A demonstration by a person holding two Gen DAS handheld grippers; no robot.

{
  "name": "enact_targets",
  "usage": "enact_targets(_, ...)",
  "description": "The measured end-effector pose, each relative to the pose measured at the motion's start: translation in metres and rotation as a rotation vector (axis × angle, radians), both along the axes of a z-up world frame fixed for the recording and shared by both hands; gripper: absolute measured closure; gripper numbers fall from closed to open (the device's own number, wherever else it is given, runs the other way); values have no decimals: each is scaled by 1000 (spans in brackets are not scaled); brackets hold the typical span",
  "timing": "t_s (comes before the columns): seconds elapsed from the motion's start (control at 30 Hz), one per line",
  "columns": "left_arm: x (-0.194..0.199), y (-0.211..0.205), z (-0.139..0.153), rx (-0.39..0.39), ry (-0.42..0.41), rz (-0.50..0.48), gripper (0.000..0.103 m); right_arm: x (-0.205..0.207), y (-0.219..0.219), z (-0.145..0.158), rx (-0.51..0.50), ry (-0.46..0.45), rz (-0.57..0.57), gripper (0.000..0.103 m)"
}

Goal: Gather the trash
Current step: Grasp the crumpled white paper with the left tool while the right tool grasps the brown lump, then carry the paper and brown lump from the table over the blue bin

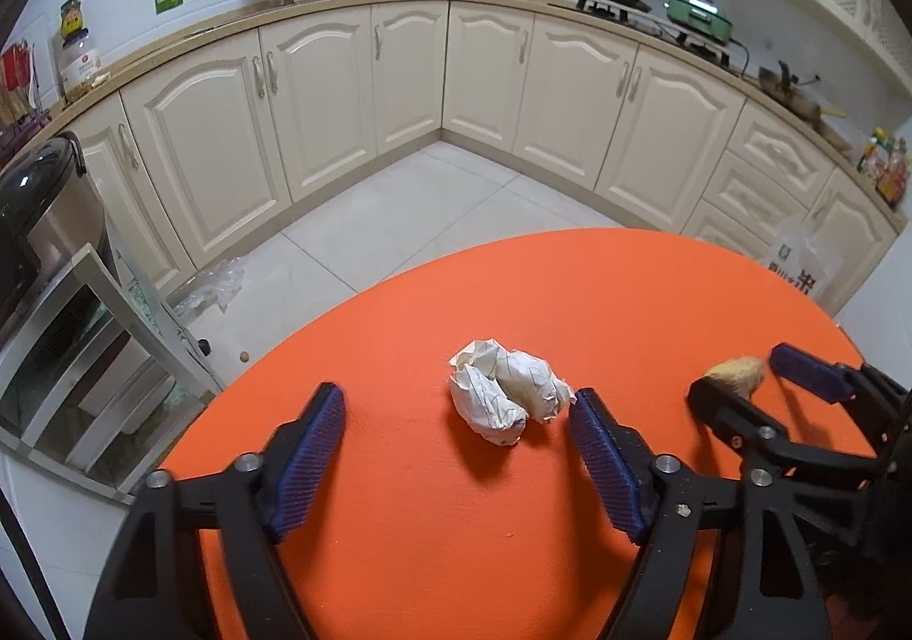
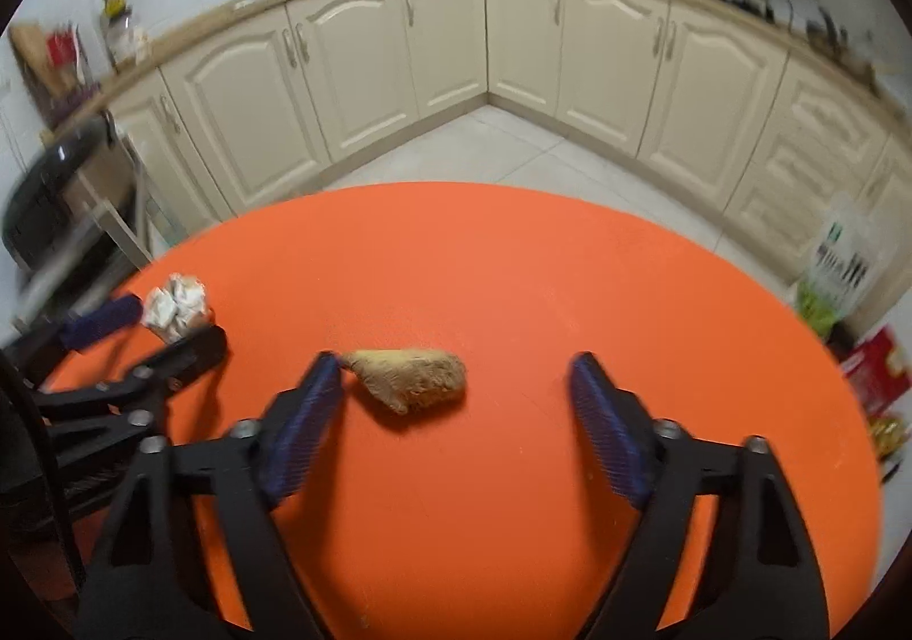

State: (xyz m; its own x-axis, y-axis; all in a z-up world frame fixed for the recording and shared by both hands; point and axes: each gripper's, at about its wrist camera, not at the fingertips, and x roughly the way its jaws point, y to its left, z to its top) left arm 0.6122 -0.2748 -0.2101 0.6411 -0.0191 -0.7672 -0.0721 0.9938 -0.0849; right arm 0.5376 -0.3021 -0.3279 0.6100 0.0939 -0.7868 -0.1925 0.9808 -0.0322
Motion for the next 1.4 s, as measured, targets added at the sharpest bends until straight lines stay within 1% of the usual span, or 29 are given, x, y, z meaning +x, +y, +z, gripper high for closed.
enact_targets(0.03,0,-1,-1,-8,-6,2,48,-3,4,1,-2,-9,22,48)
enact_targets(0.07,7,0,0,-10,-9,4,59,-6,8,2,-5,-15,27,64)
enact_targets(0.1,10,-2,-2,-10,-10,4,67,-6,11,3,-4,-16,26,67)
enact_targets(0.13,13,-1,-3,-9,-10,1,71,-8,10,3,0,-17,22,68)
enact_targets(0.17,14,-1,-4,-9,-10,-7,77,-9,9,4,14,-16,16,71)
enact_targets(0.2,17,-1,-5,-12,-12,-17,77,-10,7,5,36,-13,7,73)
enact_targets(0.27,12,-2,-9,-15,-16,-32,80,-17,-1,7,85,-6,-2,73)
enact_targets(0.43,-19,-1,-8,-43,-63,-47,81,-43,-27,16,153,-22,-7,73)
enact_targets(0.5,-49,3,-8,-50,-81,-54,81,-60,-39,22,185,-26,-17,73)
enact_targets(0.53,-68,-2,-7,-55,-91,-59,81,-67,-43,25,197,-32,-18,73)
enact_targets(0.6,-90,-8,-1,-59,-116,-74,81,-83,-53,34,217,-50,-23,73)
enact_targets(0.63,-114,-11,-1,-61,-128,-82,81,-92,-57,38,230,-59,-25,73)
enact_targets(0.67,-125,-15,2,-65,-140,-92,81,-102,-61,44,243,-71,-30,73)
enact_targets(0.77,-180,-25,5,-71,-178,-115,81,-131,-72,60,258,-108,-38,73)
enact_targets(0.83,-207,-30,6,-77,-195,-130,81,-152,-81,70,278,-132,-44,73)
enact_targets(1.0,-289,-48,17,-79,-245,-205,81,-207,-111,95,320,-201,-74,73)
enact_targets(1.03,-313,-50,19,-76,-254,-220,81,-219,-118,100,333,-216,-83,73)
enact_targets(1.1,-346,-63,24,-67,-278,-265,81,-241,-130,106,344,-241,-101,73)
enact_targets(1.27,-407,-87,36,-59,-332,-357,81,-296,-166,119,349,-301,-170,73)
enact_targets(1.4,-442,-109,41,-62,-356,-432,81,-340,-205,126,352,-342,-248,73)
